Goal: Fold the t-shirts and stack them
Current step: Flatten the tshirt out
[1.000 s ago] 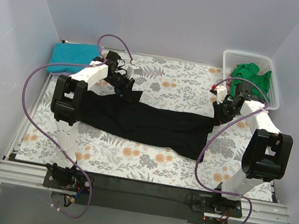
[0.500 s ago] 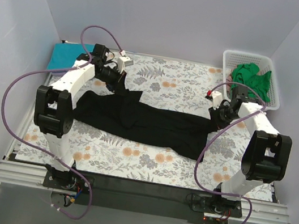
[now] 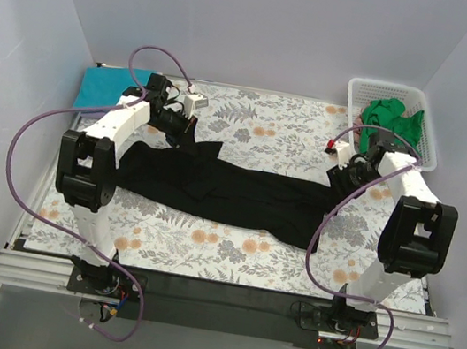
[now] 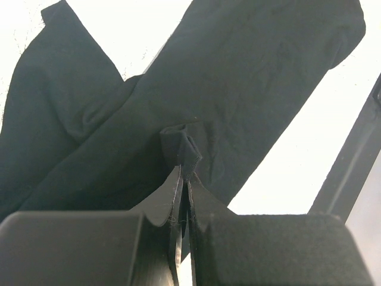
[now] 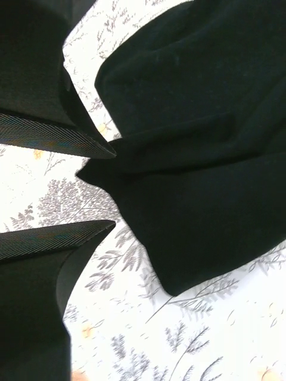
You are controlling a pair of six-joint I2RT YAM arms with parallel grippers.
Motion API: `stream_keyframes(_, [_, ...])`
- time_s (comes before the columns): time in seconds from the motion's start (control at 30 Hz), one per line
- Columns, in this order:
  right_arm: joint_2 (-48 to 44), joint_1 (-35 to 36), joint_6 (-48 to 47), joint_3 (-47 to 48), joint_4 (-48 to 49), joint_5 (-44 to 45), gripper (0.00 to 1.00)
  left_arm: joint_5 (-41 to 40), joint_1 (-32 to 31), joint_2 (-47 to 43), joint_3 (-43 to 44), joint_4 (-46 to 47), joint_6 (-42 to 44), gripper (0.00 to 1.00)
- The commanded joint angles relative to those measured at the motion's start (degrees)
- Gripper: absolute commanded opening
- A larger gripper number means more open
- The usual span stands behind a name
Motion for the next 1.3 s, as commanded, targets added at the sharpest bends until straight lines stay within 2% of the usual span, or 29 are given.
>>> stream_keyframes(0.0, [3.5, 0.1, -2.3, 4.1, -5.2, -3.8, 0.53, 1.2, -0.1, 0.2, 2.3, -0.6, 0.0, 0.00])
stream_keyframes(0.17, [8.2, 0.1, -3.7, 8.5, -10.6, -5.7, 0.56, 1.1, -0.1, 0.3, 3.0, -0.8, 0.3, 0.00])
stream_keyframes(0.5, [5.2, 0.1, -6.0, 7.7, -13.8, -5.2, 0.63, 2.2, -0.1, 0.2, 0.6, 0.9, -0.1, 0.00])
stream_keyframes(0.6, [5.1, 0.1, -6.7, 8.1, -14.9, -6.1, 0.71, 2.3, -0.1, 0.1, 0.0, 1.3, -0.2, 0.00])
stream_keyframes(0.67, [5.0, 0.1, -7.3, 8.4, -15.6, -6.5, 0.72, 2.1, -0.1, 0.2, 0.0, 1.3, -0.1, 0.00])
stream_keyframes(0.77, [4.4, 0.3, -7.9, 7.2, -15.5, -5.0, 0.68, 1.9, -0.1, 0.1, 0.1, 1.5, -0.1, 0.00])
stream_keyframes(0.9, [3.6, 0.4, -6.0, 4.6, -11.0, -1.4, 0.57, 2.1, -0.1, 0.3, 0.0, 2.1, -0.9, 0.00])
stream_keyframes(1.13, [2.5, 1.3, -4.6, 1.6, -6.8, 1.6, 0.55, 1.9, -0.1, -0.6, -1.7, 3.1, -1.6, 0.00])
stream_keyframes(1.27, [2.9, 3.4, -3.8, 0.6, -4.9, 2.7, 0.48, 1.6, -0.1, -1.2, -2.8, 3.4, -2.0, 0.00])
